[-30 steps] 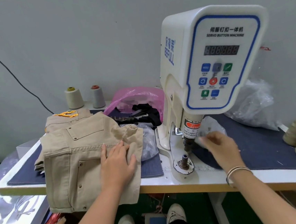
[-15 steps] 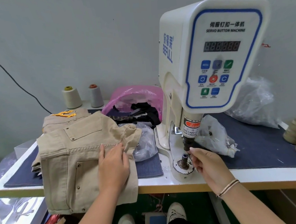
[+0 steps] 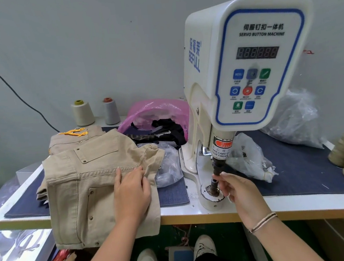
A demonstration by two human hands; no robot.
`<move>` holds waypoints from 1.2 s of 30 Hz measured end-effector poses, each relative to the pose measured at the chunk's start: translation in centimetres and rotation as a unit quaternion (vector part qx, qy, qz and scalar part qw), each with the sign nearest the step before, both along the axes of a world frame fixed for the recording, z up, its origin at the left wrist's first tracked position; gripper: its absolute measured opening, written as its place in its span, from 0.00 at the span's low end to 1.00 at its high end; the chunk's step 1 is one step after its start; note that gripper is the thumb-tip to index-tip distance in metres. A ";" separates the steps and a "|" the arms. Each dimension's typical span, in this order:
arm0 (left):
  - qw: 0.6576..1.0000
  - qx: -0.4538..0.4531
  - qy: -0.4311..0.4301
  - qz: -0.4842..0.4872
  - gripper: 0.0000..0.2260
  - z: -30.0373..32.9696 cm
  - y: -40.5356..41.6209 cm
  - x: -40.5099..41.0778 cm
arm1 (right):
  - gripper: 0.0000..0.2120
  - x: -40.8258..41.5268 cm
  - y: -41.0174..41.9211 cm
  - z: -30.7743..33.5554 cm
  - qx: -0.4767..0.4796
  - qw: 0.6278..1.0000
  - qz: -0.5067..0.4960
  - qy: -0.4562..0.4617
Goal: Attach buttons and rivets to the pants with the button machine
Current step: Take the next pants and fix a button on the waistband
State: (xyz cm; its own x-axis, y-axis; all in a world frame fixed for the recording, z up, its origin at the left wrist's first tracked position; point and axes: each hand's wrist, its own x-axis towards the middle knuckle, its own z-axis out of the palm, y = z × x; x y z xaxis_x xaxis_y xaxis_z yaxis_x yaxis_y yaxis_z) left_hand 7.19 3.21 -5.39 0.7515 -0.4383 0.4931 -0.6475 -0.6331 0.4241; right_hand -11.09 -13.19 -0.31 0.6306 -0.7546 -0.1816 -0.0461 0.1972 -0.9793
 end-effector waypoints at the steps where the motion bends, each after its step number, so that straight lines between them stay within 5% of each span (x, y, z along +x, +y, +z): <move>1: 1.000 -0.005 -0.002 -0.001 0.11 0.0 0.0 0.0 | 0.14 -0.1 0.0 0.1 0.012 1.000 0.003 -0.004; 6: 1.000 -0.023 0.000 0.004 0.11 -0.2 0.0 0.1 | 0.10 0.1 -0.1 0.6 0.023 0.999 0.017 0.023; 10: 0.982 -0.133 0.131 0.013 0.08 0.0 0.1 0.4 | 0.05 0.3 0.1 1.0 0.046 0.998 0.030 0.000; 18: 0.975 -0.160 0.153 0.012 0.07 -0.3 0.2 0.7 | 0.15 -1.0 1.5 1.8 0.241 0.959 0.129 -0.071; 22: 0.959 -0.247 0.133 0.042 0.07 -0.1 0.4 0.9 | 0.11 1.7 4.7 2.3 0.037 0.961 0.267 0.057; 25: 0.951 -0.270 0.135 0.061 0.08 0.1 0.6 1.1 | 0.10 6.8 5.4 2.0 -0.238 0.935 0.220 0.146; 28: 0.952 -0.270 0.134 0.047 0.08 0.1 0.6 1.0 | 0.14 11.5 4.8 1.7 -0.463 0.838 0.183 0.224; 32: 0.956 -0.268 0.115 0.021 0.09 0.2 0.6 0.8 | 0.12 15.4 4.0 1.0 -0.608 0.681 0.186 0.364; 36: 0.959 -0.258 0.117 0.012 0.08 0.0 0.6 0.8 | 0.10 17.0 3.3 -0.1 -0.668 0.626 0.150 0.373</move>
